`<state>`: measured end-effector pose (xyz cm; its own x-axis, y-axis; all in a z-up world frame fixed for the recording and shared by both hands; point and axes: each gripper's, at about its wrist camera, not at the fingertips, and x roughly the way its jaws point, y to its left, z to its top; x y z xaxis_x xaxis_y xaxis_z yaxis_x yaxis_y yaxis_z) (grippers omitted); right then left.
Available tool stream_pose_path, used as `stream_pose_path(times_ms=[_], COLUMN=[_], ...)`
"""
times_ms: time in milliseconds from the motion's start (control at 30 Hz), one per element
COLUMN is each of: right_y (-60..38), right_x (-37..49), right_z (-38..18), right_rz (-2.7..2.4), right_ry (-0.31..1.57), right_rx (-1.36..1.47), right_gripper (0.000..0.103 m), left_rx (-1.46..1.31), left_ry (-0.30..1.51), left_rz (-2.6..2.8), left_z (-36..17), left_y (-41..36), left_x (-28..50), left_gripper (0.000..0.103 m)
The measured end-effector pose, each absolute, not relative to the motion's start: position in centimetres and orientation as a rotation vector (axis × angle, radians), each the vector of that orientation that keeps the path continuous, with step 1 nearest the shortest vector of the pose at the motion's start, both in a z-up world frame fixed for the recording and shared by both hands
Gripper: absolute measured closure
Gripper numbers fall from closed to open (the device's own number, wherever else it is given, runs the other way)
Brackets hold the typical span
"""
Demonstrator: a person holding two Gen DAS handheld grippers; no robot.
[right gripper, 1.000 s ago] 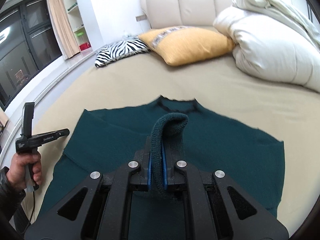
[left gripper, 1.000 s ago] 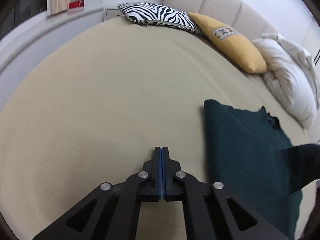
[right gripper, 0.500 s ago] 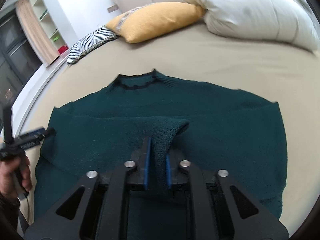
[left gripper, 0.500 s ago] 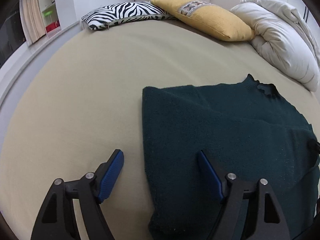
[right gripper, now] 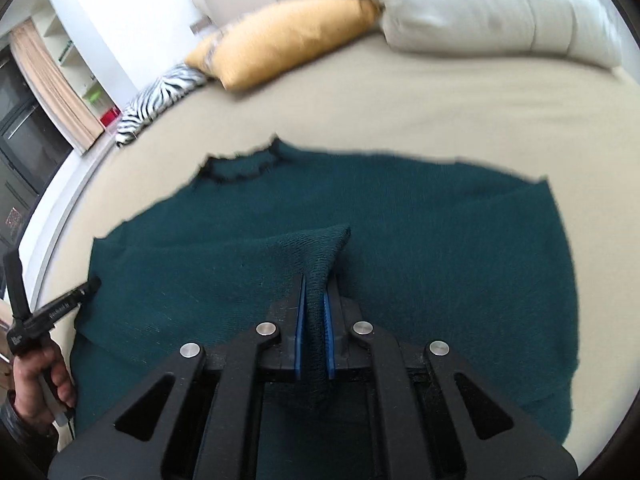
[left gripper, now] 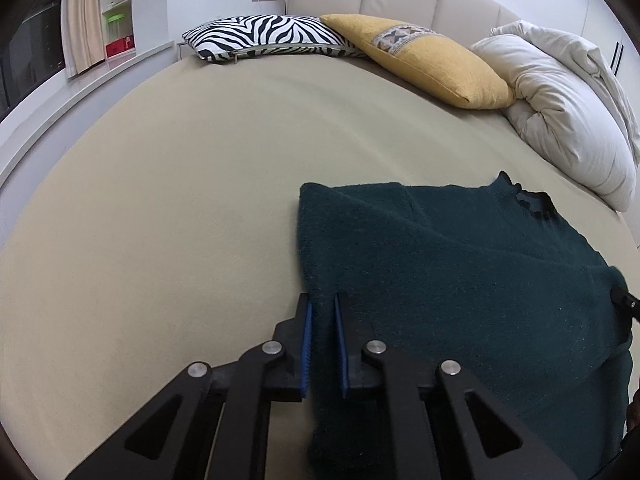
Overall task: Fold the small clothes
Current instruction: 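Grasp the opposite side edge with the right tool and fold it toward center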
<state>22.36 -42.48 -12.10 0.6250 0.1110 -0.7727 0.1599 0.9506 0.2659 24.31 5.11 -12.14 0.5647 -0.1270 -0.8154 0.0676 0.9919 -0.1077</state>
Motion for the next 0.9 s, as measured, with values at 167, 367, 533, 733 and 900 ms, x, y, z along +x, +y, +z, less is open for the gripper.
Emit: stream_pose_path(times_ms=[167, 367, 533, 733, 900], right_y=[-41.9, -43.5, -43.0, -43.6, -45.0], right_x=[24.0, 23.1, 22.9, 22.4, 22.2], right_z=[-13.4, -14.7, -13.5, -13.8, -14.4], right_rz=[-0.063, -0.047, -0.05, -0.081, -0.084], right_ry=[0.932, 0.944, 0.958, 0.971, 0.977], right_rx=[0.26, 0.367, 0.367, 0.371, 0.439], right_gripper=[0.097, 0.097, 0.097, 0.096, 0.087], left_rx=[-0.072, -0.087, -0.116, -0.058, -0.07], left_ry=[0.938, 0.948, 0.956, 0.949, 0.933], left_rz=[-0.117, -0.133, -0.137, -0.119, -0.088], left_z=[-12.7, -12.5, -12.0, -12.1, -10.8], left_y=[5.5, 5.9, 6.3, 5.5, 5.9], left_x=[24.1, 24.4, 24.3, 24.0, 23.3], left_gripper=[0.09, 0.088, 0.084, 0.08, 0.079])
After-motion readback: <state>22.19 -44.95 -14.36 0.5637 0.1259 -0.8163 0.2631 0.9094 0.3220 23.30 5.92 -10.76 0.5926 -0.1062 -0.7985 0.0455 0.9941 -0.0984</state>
